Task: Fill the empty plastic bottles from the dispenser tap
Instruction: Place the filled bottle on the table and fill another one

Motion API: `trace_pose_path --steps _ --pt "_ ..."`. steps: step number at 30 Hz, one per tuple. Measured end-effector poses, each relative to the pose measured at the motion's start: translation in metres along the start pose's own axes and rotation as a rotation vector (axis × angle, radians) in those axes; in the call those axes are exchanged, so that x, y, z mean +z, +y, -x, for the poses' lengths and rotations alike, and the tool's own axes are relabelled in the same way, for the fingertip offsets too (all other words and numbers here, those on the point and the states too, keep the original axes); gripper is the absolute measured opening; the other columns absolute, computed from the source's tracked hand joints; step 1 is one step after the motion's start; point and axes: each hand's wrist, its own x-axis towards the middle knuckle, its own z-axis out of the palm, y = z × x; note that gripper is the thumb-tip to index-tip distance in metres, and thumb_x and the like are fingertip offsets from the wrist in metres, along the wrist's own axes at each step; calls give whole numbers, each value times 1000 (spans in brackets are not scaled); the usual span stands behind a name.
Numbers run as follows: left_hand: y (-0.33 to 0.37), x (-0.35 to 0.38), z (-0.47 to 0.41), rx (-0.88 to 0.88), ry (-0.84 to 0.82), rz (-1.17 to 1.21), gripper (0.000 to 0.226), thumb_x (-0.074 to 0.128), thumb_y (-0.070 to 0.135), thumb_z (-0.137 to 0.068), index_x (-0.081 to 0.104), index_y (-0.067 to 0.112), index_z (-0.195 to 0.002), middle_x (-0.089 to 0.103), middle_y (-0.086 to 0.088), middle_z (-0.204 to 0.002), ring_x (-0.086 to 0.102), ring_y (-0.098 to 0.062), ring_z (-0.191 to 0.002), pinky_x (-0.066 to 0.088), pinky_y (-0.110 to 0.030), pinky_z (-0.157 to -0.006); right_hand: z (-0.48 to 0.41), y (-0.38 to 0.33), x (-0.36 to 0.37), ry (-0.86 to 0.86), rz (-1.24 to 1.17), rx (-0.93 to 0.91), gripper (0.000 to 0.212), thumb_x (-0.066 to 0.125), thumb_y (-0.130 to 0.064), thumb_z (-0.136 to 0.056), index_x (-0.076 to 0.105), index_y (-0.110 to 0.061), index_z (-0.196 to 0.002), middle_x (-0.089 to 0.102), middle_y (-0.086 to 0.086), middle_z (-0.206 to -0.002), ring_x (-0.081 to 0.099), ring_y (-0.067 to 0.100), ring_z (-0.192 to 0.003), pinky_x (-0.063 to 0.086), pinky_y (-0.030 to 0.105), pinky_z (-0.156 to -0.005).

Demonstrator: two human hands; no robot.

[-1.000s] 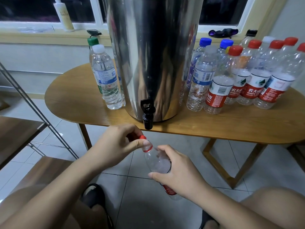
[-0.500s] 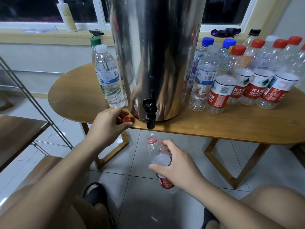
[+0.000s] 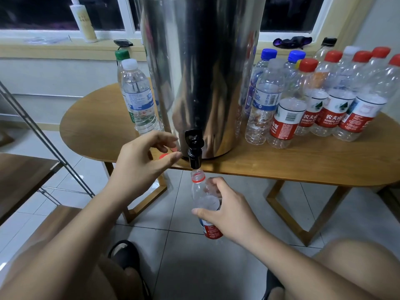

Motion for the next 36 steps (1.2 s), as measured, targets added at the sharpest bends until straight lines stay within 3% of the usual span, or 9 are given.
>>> trace_pose_path --steps 5,11,15,20,28,30,36 --pt "24 7 3 120 -16 169 36 91 26 -88 68 28 -116 74 6 -103 69 -22 -97 46 -17 -79 -1 -5 1 -2 -1 6 77 92 -57 -74 50 -46 -138 63 -25 -134 61 -1 -123 54 30 -104" --pt "31 16 -3 145 9 134 42 94 23 -85 58 27 -107 64 8 -87 61 -11 -80 49 -26 -73 -4 -10 2 8 5 -1 77 92 -56 -76 49 -45 -139 62 -24 -136 60 1 -122 53 30 -104" --pt "31 18 -9 163 12 109 41 93 23 -87 56 27 -106 62 5 -83 59 -16 -79 50 -37 -72 -5 -10 4 20 -23 -3 75 94 -53 -75 51 -43 -137 64 -22 -134 60 -1 -123 51 26 -102" --pt "32 19 -7 224 12 75 32 90 17 -89 63 12 -105 61 0 -88 59 -20 -82 49 -39 -71 -6 -8 4 25 -45 8 75 95 -50 -76 52 -42 -137 65 -20 -133 61 -1 -123 50 25 -102" --pt "37 21 -3 332 48 -55 25 86 9 -92 64 6 -103 59 1 -98 55 -3 -86 49 -33 -71 -8 -6 7 -4 -44 23 76 94 -50 -78 50 -40 -139 63 -17 -138 59 1 -121 44 15 -91" --pt "37 21 -2 337 46 -55 23 85 7 -93 65 5 -104 59 1 -99 56 -5 -86 49 -34 -71 -9 -4 8 -17 -40 23 77 94 -50 -78 50 -38 -140 63 -15 -141 58 3 -121 43 13 -89" --pt "36 20 -1 307 29 1 22 83 5 -94 65 6 -106 60 0 -97 59 -14 -86 51 -41 -72 -11 0 12 -21 -21 28 75 94 -50 -78 50 -37 -137 65 -10 -141 61 11 -124 48 26 -97"
